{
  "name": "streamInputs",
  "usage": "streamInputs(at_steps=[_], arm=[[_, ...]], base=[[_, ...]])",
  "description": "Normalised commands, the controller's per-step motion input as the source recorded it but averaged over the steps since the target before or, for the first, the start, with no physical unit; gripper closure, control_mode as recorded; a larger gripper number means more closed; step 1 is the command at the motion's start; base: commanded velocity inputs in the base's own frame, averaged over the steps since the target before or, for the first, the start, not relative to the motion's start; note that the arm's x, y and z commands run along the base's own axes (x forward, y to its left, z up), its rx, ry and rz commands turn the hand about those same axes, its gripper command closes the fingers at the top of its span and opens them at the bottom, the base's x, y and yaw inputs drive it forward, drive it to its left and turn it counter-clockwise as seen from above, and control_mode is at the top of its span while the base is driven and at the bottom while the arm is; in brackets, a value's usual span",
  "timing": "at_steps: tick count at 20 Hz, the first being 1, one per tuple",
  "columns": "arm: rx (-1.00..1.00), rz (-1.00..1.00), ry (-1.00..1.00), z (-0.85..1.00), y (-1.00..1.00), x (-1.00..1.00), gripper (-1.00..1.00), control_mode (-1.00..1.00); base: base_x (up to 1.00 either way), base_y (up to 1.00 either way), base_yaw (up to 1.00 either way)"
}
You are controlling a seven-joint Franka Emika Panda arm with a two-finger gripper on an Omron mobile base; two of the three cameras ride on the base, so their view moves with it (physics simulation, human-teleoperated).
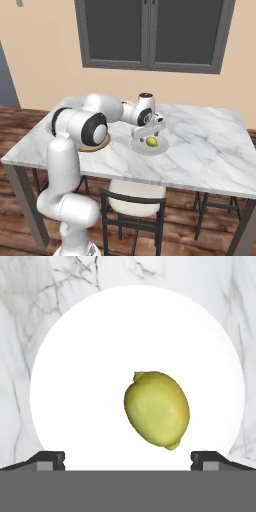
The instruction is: Pick the chicken drumstick and lemon from their plates and place them in the bowl. Then put the bowl in the fridge.
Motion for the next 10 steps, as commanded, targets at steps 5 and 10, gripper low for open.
streamInputs(at_steps=[5, 10], arm=[[0.00, 0.06, 0.00, -0.11, -0.01, 0.13, -1.00, -1.00], [0.00, 0.05, 0.00, -0.11, -0.01, 0.15, -1.00, -1.00]], base=[[0.00, 0.00, 0.00], [0.00, 0.00, 0.00]])
